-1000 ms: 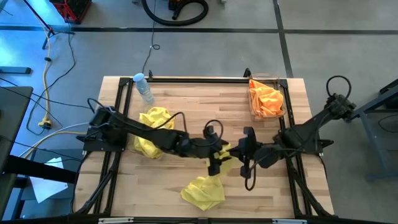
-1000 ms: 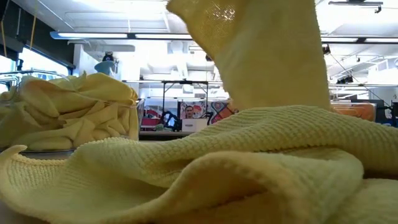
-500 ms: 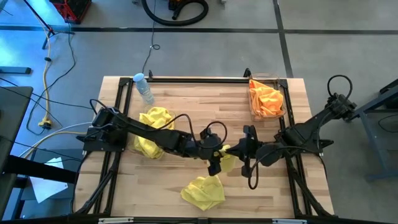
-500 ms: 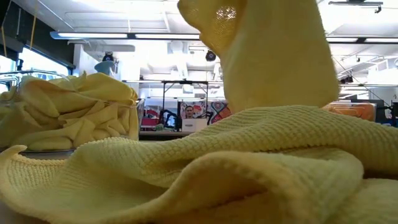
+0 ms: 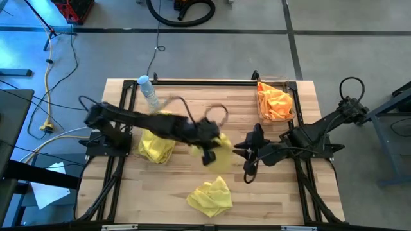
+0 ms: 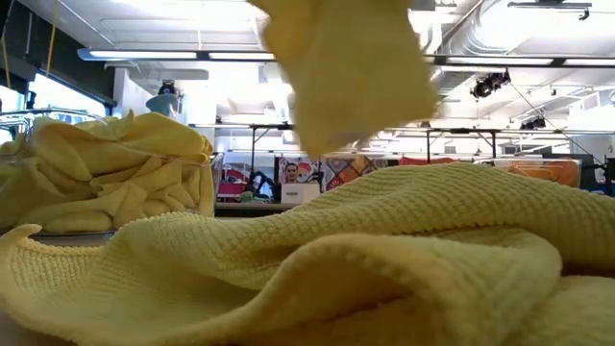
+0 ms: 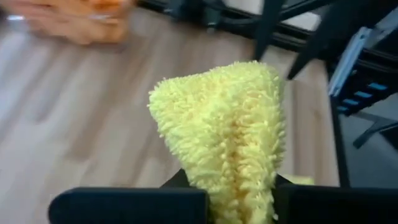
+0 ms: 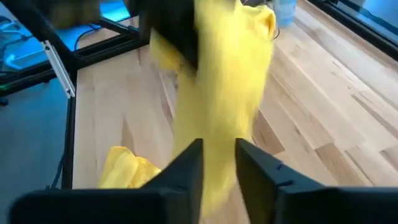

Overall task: Sort microfiber towel by color & place in baskets
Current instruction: Put the yellow microfiber cloth into the left transparent bin

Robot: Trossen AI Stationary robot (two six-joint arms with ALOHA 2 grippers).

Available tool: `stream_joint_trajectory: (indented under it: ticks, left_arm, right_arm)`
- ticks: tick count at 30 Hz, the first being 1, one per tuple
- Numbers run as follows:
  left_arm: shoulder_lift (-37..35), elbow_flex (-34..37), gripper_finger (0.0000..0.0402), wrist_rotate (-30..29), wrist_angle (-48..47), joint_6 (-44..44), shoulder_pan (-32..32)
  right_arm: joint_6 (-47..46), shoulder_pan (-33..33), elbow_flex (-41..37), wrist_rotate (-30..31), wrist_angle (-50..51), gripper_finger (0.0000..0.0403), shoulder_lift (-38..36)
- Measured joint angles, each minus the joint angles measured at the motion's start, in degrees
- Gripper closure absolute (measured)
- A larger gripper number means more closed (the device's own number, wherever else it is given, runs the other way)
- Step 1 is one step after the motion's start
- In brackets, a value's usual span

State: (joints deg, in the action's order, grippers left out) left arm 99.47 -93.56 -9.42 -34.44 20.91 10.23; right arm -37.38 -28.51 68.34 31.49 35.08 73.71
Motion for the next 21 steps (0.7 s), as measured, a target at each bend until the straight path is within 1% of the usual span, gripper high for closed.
stream_joint_trajectory:
  ticks: [2,5,9,12,16,18,21]
  left_arm:
    - [-4.3,0.0,0.0398,-1.4,-6.1,0.0,-1.1]
    - [-11.6,0.0,0.0399,-4.8,-16.3,2.0,-2.3]
    - [-21.1,0.0,0.0400,-7.3,-28.3,9.9,-3.2]
    - [-27.0,-0.1,0.0401,-8.8,-36.9,18.1,-3.3]
    - [-31.3,0.0,0.0401,-11.2,-47.3,27.8,-3.2]
    - [-32.3,1.3,0.0401,-13.0,-49.7,30.8,-3.3]
    - [-32.8,5.7,0.0401,-13.4,-50.1,32.6,-3.3]
  right_arm:
    - [-1.2,0.0,0.0,0.6,0.4,0.0288,0.0]
    - [-3.8,0.0,0.0,4.7,1.5,0.0250,0.6]
    - [-7.3,0.4,0.0,9.5,3.5,0.0216,1.5]
    - [-8.9,1.0,0.0,10.4,3.7,0.0205,2.6]
    - [-9.2,2.2,0.0,10.4,3.7,0.0203,4.4]
    - [-9.3,3.0,0.0,10.3,3.7,0.0203,5.5]
    - [-10.6,4.5,0.0,10.3,3.4,0.0203,7.4]
